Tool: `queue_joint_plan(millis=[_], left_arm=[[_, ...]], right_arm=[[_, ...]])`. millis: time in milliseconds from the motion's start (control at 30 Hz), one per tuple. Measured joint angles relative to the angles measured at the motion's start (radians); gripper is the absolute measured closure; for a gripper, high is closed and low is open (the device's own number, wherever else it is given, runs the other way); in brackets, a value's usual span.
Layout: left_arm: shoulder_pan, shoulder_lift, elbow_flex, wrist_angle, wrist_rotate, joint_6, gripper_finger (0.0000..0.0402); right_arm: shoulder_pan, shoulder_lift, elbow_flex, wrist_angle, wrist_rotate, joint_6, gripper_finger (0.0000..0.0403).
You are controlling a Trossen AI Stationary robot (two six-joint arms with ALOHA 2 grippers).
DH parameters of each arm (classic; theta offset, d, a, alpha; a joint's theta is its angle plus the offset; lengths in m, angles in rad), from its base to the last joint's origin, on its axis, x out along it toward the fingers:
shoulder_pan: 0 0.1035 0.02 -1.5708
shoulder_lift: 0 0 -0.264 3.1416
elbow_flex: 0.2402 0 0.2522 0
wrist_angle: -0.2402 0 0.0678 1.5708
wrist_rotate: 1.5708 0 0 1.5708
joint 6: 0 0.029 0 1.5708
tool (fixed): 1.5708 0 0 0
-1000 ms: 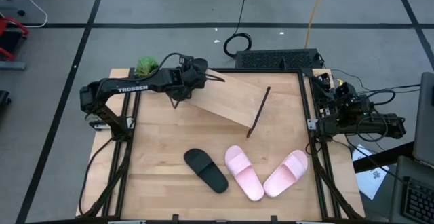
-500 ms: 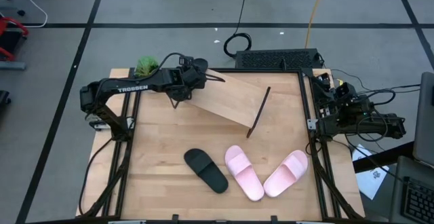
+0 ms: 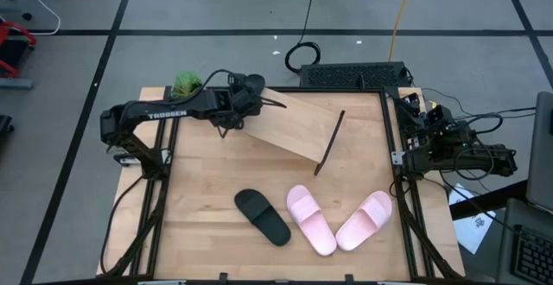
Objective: Pick and place slides into the shelf
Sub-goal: Put the black slipper on the shelf
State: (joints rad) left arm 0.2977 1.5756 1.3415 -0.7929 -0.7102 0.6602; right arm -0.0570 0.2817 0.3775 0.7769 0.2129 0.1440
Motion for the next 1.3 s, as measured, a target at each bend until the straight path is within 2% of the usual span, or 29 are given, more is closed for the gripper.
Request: queue_joint_plan(millis=[267, 500, 700, 833, 967, 1100, 1167, 1300], left_arm=[[-0.018, -0.023, 0.002, -0.013, -0.042, -0.018, 0.0202], [-0.059, -0.066, -0.001, -0.141, -0.036, -0.1, 0.0193], [-0.154, -0.135, 0.006, -0.226, -0.03, -0.195, 0.0192], [-0.25, -0.19, 0.049, -0.275, 0.012, -0.313, 0.0192], [-0.35, -0.235, 0.131, -0.324, 0.14, -0.501, 0.0192], [-0.43, -0.26, 0.178, -0.333, 0.374, -0.729, 0.0192], [-0.467, -0.264, 0.181, -0.326, 0.461, -0.838, 0.0192], [-0.545, -0.253, 0.167, -0.328, 0.559, -1.073, 0.0192]], right_arm=[[0.0, 0.0, 0.0, 0.0, 0.0, 0.001, 0.0282], [0.0, 0.0, 0.0, 0.004, 0.0, 0.008, 0.0282], [0.0, 0.0, 0.0, 0.01, 0.001, 0.008, 0.0282], [0.0, 0.0, 0.0, 0.02, 0.003, 0.001, 0.0282], [-0.001, 0.004, 0.001, 0.033, 0.025, 0.0, 0.0282], [0.0, 0.011, 0.001, 0.036, 0.023, 0.0, 0.0282], [0.0, 0.014, 0.001, 0.032, 0.022, 0.0, 0.0282], [0.0, 0.02, 0.001, 0.029, 0.023, -0.003, 0.0282]])
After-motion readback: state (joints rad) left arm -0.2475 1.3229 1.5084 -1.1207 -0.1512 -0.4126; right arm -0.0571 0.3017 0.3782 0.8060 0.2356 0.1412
